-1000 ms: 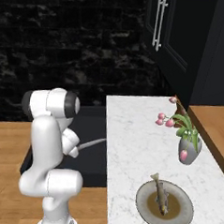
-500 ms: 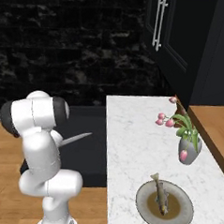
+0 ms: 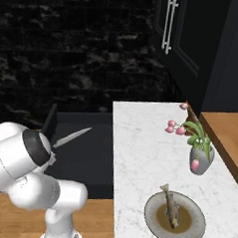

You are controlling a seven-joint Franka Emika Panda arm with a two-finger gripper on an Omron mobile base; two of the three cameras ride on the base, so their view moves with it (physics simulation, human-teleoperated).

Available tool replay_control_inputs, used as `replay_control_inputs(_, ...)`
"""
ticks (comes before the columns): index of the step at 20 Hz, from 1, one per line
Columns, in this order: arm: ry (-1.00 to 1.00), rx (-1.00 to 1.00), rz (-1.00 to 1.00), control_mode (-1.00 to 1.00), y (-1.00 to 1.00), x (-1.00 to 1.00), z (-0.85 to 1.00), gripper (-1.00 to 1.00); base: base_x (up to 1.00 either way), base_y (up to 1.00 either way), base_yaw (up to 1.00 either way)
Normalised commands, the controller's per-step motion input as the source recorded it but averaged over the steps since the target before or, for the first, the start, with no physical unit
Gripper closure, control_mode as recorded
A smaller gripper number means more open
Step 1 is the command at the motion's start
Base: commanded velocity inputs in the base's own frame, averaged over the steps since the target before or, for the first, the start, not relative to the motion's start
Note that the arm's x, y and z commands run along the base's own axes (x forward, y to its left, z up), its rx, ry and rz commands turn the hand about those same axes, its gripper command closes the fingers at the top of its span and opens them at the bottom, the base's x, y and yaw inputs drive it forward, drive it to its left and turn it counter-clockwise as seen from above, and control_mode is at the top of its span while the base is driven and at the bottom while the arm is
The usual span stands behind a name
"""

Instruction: Pick up the knife from the drawer and place it on the cutting board. Then place the meat from the plate to the cutting board.

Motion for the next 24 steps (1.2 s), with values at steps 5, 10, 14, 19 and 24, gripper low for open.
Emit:
replay_control_inputs(5, 0.0, 0.0, -0.09, -1.0, -0.02, 0.01, 1.0, 1.0, 0.0, 0.0, 0.0)
replay_control_inputs(10, 0.05, 0.0, -0.07, -1.0, -0.15, 0.0, 1.0, 1.0, 0.0, 0.0, 0.0)
replay_control_inputs(14, 0.26, 0.0, -0.06, -1.0, -0.4, -0.02, 1.0, 1.0, 0.0, 0.0, 0.0)
replay_control_inputs(19, 0.36, -0.06, -0.08, -1.0, -0.47, -0.25, 1.0, 1.0, 0.0, 0.0, 0.0)
replay_control_inputs(24, 0.33, -0.22, -0.17, -1.0, -0.19, -0.4, 0.65, 1.0, 0.0, 0.0, 0.0)
